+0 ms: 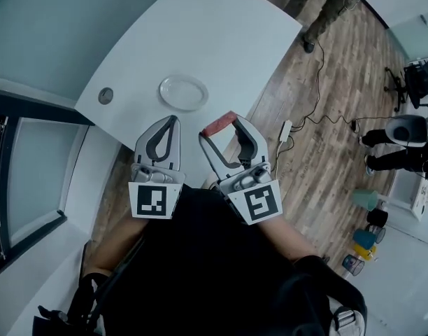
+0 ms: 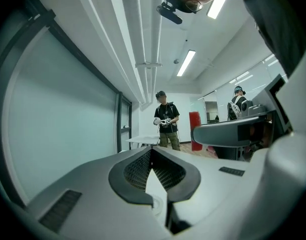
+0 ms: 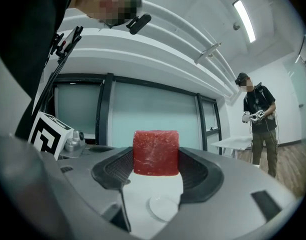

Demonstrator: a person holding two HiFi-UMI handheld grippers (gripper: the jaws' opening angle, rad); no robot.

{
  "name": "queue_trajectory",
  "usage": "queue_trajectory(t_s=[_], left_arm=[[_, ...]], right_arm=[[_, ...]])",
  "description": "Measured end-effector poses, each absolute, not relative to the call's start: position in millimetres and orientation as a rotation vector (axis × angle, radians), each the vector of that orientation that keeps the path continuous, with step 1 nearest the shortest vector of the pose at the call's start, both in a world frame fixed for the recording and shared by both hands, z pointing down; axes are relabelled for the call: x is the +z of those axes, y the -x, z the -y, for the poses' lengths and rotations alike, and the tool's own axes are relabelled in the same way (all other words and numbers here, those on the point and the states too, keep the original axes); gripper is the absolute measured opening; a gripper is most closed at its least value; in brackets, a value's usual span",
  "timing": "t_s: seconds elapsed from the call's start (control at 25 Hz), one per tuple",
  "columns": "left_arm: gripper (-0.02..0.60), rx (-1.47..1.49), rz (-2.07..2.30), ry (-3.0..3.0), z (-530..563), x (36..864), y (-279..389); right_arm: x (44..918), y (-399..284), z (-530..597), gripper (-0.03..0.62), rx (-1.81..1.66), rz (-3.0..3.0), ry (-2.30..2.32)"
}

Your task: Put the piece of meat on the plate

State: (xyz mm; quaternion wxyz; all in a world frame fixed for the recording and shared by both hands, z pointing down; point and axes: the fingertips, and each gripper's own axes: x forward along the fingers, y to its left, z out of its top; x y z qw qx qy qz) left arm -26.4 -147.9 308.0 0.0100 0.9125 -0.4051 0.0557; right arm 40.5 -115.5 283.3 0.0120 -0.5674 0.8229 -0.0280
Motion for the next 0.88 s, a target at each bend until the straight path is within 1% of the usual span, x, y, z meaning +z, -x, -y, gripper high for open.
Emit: queue_trajectory(t_s=[0.4, 0.88], left_arm=[[-0.012, 0.268, 1.141, -2.829, 196.9, 336.8, 54.4], [-0.012, 0.374, 1.085, -2.768, 232.3, 388.4, 40.5]], right_arm=[[308.8, -17.0, 164.3, 0.279, -0.158, -2.6, 1.899], [368.5, -23.2, 198.3, 0.279, -0.301, -2.705, 1.921]])
